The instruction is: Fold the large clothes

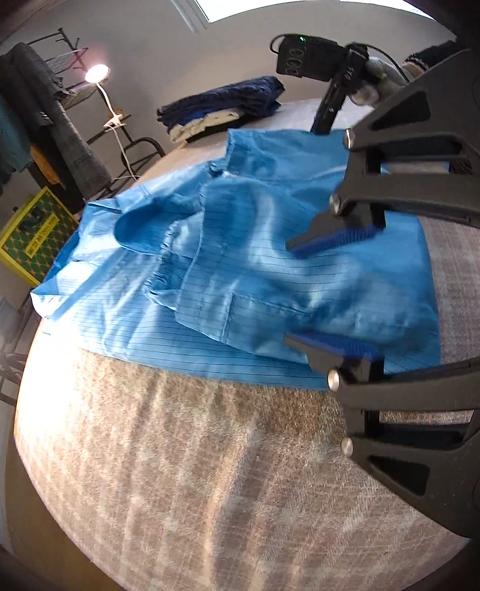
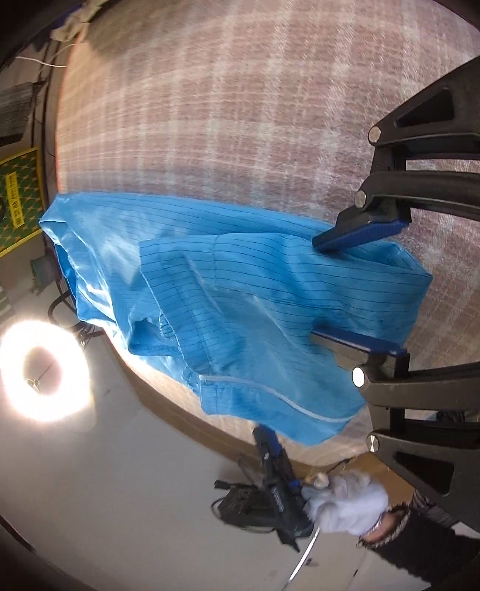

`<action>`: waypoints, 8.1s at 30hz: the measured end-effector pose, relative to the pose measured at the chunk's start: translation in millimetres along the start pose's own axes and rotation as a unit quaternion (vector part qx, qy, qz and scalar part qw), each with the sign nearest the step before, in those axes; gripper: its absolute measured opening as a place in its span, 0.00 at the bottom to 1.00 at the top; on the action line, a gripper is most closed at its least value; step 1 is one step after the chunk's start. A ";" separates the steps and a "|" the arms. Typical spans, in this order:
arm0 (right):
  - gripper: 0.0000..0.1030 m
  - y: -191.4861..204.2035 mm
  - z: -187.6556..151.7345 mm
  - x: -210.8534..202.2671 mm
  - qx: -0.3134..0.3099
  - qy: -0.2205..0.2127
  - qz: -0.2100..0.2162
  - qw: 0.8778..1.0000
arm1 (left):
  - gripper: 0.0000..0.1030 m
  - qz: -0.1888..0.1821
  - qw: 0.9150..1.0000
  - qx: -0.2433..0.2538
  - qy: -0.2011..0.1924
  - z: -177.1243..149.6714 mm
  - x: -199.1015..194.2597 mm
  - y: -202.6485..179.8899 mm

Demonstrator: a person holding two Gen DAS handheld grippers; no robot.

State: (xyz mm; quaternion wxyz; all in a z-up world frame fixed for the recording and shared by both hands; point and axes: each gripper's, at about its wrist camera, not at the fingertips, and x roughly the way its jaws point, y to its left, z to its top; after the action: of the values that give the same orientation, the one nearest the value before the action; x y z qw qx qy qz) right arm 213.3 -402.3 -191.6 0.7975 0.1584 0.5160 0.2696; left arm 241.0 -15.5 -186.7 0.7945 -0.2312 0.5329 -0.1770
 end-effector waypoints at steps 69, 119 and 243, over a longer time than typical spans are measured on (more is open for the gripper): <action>0.63 95.7 99.1 -176.0 -0.122 -0.200 -0.168 0.958 | 0.42 0.057 0.968 0.133 -0.207 158.5 -175.0 -102.4; 0.00 -75.2 341.9 101.4 -0.078 -0.119 -0.046 0.989 | 0.01 0.034 0.986 0.117 -0.113 348.0 143.4 -26.4; 0.39 -23.9 -60.7 -29.9 0.079 -0.049 0.038 0.995 | 0.30 -0.086 0.991 -0.098 -0.025 -48.0 -45.0 7.6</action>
State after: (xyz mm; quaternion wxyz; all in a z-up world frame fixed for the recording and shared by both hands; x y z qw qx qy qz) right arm 154.9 -440.9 -207.5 0.7961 0.2535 0.4897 0.2495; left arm 180.1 6.0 -172.1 0.7628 -0.3570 0.5061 -0.1860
